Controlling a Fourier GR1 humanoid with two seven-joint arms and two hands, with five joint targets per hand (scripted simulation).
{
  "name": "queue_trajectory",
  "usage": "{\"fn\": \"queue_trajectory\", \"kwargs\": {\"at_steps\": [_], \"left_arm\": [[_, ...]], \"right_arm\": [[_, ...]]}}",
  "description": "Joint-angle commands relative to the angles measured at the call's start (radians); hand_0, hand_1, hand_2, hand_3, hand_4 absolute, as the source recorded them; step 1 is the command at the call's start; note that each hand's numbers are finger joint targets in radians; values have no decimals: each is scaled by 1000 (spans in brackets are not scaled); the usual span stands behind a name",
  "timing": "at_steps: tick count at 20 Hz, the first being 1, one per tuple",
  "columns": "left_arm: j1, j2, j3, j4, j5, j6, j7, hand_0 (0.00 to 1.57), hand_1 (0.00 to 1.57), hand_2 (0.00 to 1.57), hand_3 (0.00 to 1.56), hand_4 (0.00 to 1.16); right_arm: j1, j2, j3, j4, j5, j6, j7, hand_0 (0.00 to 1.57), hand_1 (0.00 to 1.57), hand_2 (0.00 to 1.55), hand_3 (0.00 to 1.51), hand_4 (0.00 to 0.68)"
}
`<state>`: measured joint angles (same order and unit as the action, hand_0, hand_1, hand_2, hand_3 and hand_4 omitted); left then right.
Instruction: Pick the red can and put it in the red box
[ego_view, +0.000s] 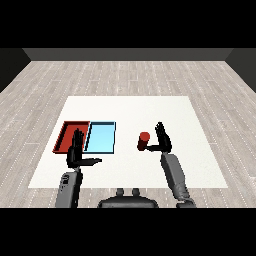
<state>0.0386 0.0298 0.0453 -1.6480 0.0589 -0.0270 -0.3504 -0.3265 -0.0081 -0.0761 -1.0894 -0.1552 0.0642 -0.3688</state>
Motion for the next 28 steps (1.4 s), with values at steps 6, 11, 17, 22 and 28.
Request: {"fn": "queue_trajectory", "kwargs": {"at_steps": [6, 11, 17, 22, 28], "left_arm": [[46, 9, 18, 36, 14, -31, -82, 0, 0, 0, 0, 0], [13, -7, -18, 21, -23, -1, -24, 0, 0, 0, 0, 0], [-34, 10, 15, 7, 4, 5, 1, 0, 0, 0, 0, 0], [56, 20, 13, -14, 28, -47, -31, 0, 0, 0, 0, 0], [7, 18, 17, -13, 29, -26, 5, 0, 0, 0, 0, 0]], "right_arm": [[44, 8, 44, 17, -56, 0, -59, 0, 0, 0, 0, 0], [-97, 8, 75, 244, -101, -53, -138, 0, 0, 0, 0, 0], [-122, -1, 1, 288, -85, 19, -133, 0, 0, 0, 0, 0], [-151, 1, 17, 282, -112, 6, -94, 0, 0, 0, 0, 0], [-178, 8, 60, 376, -127, -30, -211, 0, 0, 0, 0, 0]]}}
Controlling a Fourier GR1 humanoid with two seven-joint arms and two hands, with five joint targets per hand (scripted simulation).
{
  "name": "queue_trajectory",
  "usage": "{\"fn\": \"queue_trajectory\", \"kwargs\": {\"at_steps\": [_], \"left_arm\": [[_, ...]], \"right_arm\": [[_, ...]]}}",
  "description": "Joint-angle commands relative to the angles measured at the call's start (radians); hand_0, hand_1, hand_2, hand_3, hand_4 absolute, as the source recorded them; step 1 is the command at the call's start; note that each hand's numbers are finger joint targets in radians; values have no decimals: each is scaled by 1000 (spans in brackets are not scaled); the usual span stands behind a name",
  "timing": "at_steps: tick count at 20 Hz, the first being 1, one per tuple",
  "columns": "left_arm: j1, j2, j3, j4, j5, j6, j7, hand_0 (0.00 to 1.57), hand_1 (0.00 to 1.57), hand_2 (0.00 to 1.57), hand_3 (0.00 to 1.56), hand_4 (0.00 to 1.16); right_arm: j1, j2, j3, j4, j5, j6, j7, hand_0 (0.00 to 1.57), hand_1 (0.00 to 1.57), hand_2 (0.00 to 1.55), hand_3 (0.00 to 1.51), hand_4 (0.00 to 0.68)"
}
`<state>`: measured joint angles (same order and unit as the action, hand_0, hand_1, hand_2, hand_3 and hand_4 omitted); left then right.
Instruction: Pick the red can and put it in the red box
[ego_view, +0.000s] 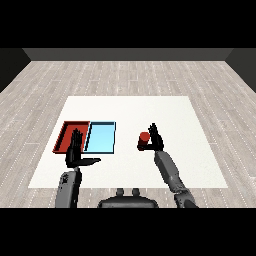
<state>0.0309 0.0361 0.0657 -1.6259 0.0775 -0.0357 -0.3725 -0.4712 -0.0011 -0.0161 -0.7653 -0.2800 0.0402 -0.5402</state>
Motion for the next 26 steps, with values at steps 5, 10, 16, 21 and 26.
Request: {"fn": "queue_trajectory", "kwargs": {"at_steps": [5, 10, 16, 21, 26], "left_arm": [[16, 2, 3, -28, 1, 1, -3, 0, 0, 0, 0, 0], [13, 28, 26, -82, 52, -25, 77, 0, 0, 0, 0, 0], [-32, 42, 45, 14, 21, -21, 10, 0, 0, 0, 0, 0], [-57, 40, 54, 42, 35, -19, 20, 0, 0, 0, 0, 0], [-7, -3, 11, 85, -4, -14, -77, 0, 0, 0, 0, 0]], "right_arm": [[11, 1, 80, -18, -37, -81, 11, 0, 0, 0, 0, 0], [-33, -13, 6, 59, -26, -4, 3, 0, 0, 0, 0, 0], [-120, 1, 21, 102, -42, -38, 33, 0, 0, 0, 0, 0], [-71, 1, 75, 133, -62, -63, -29, 0, 0, 0, 0, 0], [-144, 1, 32, 251, -40, -18, -98, 0, 0, 0, 0, 0]]}}
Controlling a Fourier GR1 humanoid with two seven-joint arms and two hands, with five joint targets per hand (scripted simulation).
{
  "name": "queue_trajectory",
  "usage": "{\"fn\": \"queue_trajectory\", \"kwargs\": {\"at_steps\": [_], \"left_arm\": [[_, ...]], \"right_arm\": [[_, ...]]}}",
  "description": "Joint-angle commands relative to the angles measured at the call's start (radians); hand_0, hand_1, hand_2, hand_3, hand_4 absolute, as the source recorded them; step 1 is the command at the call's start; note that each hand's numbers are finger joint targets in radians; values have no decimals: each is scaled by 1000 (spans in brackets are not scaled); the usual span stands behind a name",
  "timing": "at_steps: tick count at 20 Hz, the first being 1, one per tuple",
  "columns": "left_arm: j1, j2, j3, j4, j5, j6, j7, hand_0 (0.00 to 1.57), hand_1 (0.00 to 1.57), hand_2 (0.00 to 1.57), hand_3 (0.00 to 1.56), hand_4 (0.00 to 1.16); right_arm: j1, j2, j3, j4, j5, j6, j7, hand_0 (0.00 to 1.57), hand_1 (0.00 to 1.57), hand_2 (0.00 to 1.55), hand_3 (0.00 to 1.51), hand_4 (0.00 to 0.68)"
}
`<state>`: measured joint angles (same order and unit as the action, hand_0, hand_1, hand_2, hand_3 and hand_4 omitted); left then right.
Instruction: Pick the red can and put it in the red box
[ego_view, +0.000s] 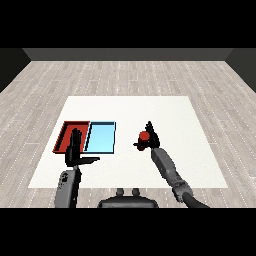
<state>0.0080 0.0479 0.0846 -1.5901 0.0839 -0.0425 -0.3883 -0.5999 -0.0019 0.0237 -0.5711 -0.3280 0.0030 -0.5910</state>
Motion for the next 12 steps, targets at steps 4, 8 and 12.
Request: {"fn": "queue_trajectory", "kwargs": {"at_steps": [4, 8, 12], "left_arm": [[16, 7, 3, 16, -14, -5, -40, 0, 0, 0, 0, 0], [67, -3, -30, -132, -16, 20, 62, 0, 0, 0, 0, 0], [-21, 22, 21, 20, 2, -4, -3, 0, 0, 0, 0, 0]], "right_arm": [[-31, 2, 96, 23, -108, -88, 28, 808, 808, 921, 800, 0], [-51, 1, 23, 113, -10, -118, -53, 1484, 1484, 1468, 1437, 662], [-29, -12, 42, 12, 25, -159, 26, 1494, 1494, 1464, 1437, 667]]}}
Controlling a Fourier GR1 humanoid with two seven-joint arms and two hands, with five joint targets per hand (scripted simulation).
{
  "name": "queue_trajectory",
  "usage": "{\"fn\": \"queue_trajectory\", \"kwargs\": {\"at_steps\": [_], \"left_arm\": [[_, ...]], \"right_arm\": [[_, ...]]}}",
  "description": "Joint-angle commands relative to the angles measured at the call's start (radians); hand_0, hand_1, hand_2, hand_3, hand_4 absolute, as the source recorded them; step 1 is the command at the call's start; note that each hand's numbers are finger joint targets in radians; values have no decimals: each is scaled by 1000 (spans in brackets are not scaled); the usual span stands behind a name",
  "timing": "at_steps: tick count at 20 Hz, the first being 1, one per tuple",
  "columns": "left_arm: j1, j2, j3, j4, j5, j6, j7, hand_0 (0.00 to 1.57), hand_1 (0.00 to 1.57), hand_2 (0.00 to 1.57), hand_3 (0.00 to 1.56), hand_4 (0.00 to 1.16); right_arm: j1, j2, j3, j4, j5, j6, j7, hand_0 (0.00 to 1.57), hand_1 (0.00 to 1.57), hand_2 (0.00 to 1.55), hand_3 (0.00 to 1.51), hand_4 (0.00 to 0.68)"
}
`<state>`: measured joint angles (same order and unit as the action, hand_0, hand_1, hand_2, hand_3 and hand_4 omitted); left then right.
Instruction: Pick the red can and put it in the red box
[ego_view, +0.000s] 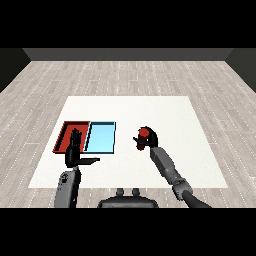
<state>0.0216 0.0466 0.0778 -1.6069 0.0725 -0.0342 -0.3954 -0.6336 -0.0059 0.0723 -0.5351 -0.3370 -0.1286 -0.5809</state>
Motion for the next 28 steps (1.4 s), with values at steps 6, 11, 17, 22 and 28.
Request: {"fn": "queue_trajectory", "kwargs": {"at_steps": [6, 11, 17, 22, 28], "left_arm": [[6, 1, -11, -42, 4, -2, 47, 0, 0, 0, 0, 0], [-16, -2, -21, 33, -11, -12, 12, 0, 0, 0, 0, 0], [-16, 1, -65, -15, -41, -13, 69, 0, 0, 0, 0, 0], [-28, -46, -186, -24, -73, 3, 120, 0, 0, 0, 0, 0], [-161, -46, -341, 81, -24, 145, 162, 0, 0, 0, 0, 0]], "right_arm": [[43, -31, 42, -170, 83, -70, 93, 1461, 1461, 1451, 1418, 649], [28, 5, 98, -213, 29, -129, 43, 1457, 1457, 1445, 1410, 659], [161, 5, 133, -468, 98, -148, 141, 1448, 1448, 1440, 1410, 649], [62, -43, 61, -458, 103, -116, 187, 1432, 1432, 1447, 1420, 653], [180, 5, 121, -600, 121, -141, 198, 1429, 1429, 1443, 1421, 649]]}}
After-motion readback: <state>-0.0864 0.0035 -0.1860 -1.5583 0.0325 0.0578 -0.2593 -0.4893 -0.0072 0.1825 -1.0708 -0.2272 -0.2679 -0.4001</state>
